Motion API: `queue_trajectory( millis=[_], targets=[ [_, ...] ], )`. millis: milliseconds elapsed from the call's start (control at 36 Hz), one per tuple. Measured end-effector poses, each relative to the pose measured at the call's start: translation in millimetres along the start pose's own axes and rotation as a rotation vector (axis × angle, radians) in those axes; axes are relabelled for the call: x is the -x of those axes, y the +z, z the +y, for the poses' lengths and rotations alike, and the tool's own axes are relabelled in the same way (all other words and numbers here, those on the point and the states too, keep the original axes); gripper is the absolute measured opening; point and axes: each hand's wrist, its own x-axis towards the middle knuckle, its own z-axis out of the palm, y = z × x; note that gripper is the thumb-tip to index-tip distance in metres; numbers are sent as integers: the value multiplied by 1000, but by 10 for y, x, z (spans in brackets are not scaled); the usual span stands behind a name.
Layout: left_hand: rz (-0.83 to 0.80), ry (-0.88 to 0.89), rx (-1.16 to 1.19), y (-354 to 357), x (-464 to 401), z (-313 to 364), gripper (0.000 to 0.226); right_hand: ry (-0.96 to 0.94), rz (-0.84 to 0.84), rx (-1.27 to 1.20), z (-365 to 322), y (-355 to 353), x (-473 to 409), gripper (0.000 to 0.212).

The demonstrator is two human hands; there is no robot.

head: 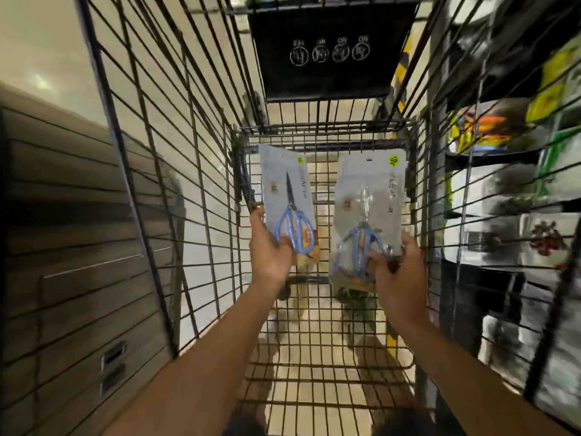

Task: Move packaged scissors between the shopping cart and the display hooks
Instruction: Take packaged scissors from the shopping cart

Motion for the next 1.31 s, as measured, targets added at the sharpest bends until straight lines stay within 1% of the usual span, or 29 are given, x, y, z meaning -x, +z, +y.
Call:
queue_trajectory(
  millis=[111, 194, 222, 278, 306, 333, 389, 444, 500, 556, 583, 639, 722, 806, 861, 972, 1083, 1194, 1306],
  targets=[
    [-93, 171, -51, -258, 457, 348, 76, -66, 30, -36, -318, -152, 394, 59],
    [-158, 277, -51, -509, 786, 574, 80, -109, 79, -191, -644, -293, 793, 64],
    [-176, 308, -81, -592, 890, 636, 80, -131, 83, -255, -760, -350, 948, 64],
    [-206, 359, -153, -786, 1078, 745, 79, -119, 57, -416, -954, -442, 1269, 56],
    [-251, 376, -137, -876, 1188, 813, 81, -106, 55, -452, -1031, -478, 1436, 52],
    [-297, 382, -112, -977, 1298, 865, 82, -107, 84, -468, -1091, -503, 1609, 52],
    [-367, 392, -95, -1182, 1519, 990, 80, -147, 195, -491, -1156, -517, 1936, 63],
    [-422, 433, -98, -1356, 1750, 1123, 75, -139, 302, -475, -1148, -492, 2282, 70],
    [-444, 521, -130, -1514, 1972, 1245, 72, -89, 347, -487, -1099, -466, 2560, 73],
    [-474, 557, -168, -1643, 2157, 1312, 71, -44, 418, -465, -1057, -471, 2824, 80],
    [-483, 555, -187, -1688, 2199, 1317, 72, -50, 439, -407, -1032, -487, 2926, 82],
    [-516, 567, -210, -1796, 2376, 1342, 73, -110, 455, -351, -1092, -572, 3243, 78],
    [-533, 660, -249, -1949, 2682, 1342, 72, -152, 520, -405, -1115, -727, 3663, 70],
    [-540, 726, -266, -2078, 3023, 1293, 75, -165, 566, -519, -1030, -870, 4029, 69],
    [-580, 767, -241, -2134, 3251, 1203, 73, -184, 604, -502, -958, -968, 4291, 67],
    [-626, 834, -227, -2221, 3802, 960, 78, -224, 625, -516, -697, -1187, 4874, 67],
    [-668, 881, -193, -2251, 4399, 651, 79, -253, 638, -596, -329, -1392, 5505, 68],
    [-708, 929, -214, -2196, 4989, 373, 75, -249, 718, -641, 60, -1594, 6129, 68],
    [-835, 1014, -240, -2068, 5553, 243, 77, -286, 838, -659, 311, -1803, 6678, 68]
  ],
)
